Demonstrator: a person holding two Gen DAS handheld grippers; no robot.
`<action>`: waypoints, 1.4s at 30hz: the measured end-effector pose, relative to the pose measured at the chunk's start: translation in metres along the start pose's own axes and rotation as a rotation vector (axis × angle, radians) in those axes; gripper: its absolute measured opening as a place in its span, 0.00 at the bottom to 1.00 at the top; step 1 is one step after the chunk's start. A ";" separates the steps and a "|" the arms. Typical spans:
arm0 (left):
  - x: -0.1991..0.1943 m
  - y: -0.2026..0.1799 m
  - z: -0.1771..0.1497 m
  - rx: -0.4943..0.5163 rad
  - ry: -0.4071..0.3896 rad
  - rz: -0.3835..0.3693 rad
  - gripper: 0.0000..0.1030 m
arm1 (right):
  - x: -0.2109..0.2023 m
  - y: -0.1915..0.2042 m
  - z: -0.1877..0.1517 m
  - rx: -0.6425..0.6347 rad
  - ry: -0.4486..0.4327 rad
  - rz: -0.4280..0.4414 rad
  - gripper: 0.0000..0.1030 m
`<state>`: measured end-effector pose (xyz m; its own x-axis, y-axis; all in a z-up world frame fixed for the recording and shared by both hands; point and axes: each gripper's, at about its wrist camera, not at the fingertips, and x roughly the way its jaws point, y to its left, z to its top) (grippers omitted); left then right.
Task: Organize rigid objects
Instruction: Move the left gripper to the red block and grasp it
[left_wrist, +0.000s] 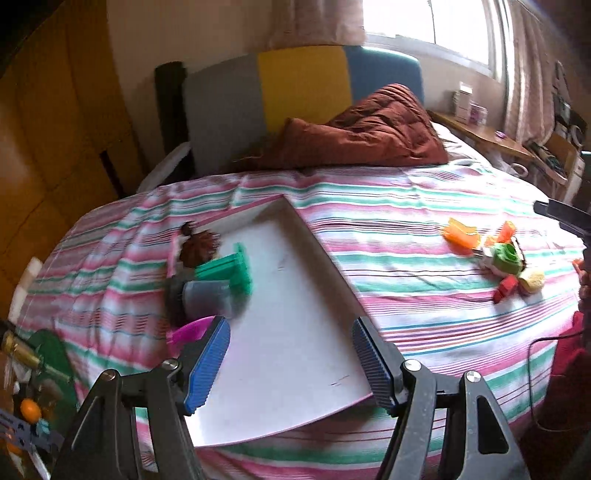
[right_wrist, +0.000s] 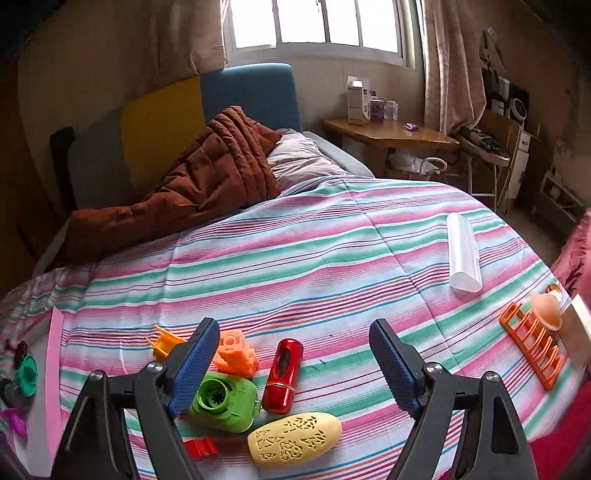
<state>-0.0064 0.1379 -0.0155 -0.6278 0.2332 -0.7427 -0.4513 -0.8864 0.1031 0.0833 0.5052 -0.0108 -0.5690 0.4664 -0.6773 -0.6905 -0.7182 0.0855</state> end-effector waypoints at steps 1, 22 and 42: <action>0.001 -0.006 0.002 0.005 0.002 -0.023 0.68 | 0.000 -0.001 -0.001 0.007 0.001 -0.007 0.81; 0.059 -0.168 0.027 0.249 0.143 -0.434 0.62 | 0.017 -0.040 0.000 0.236 0.092 0.031 0.83; 0.105 -0.212 0.022 0.318 0.193 -0.514 0.14 | 0.049 -0.070 -0.015 0.433 0.269 0.105 0.86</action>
<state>0.0097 0.3594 -0.1013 -0.1687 0.4950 -0.8523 -0.8496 -0.5114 -0.1288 0.1106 0.5707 -0.0605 -0.5495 0.2133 -0.8078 -0.7899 -0.4476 0.4191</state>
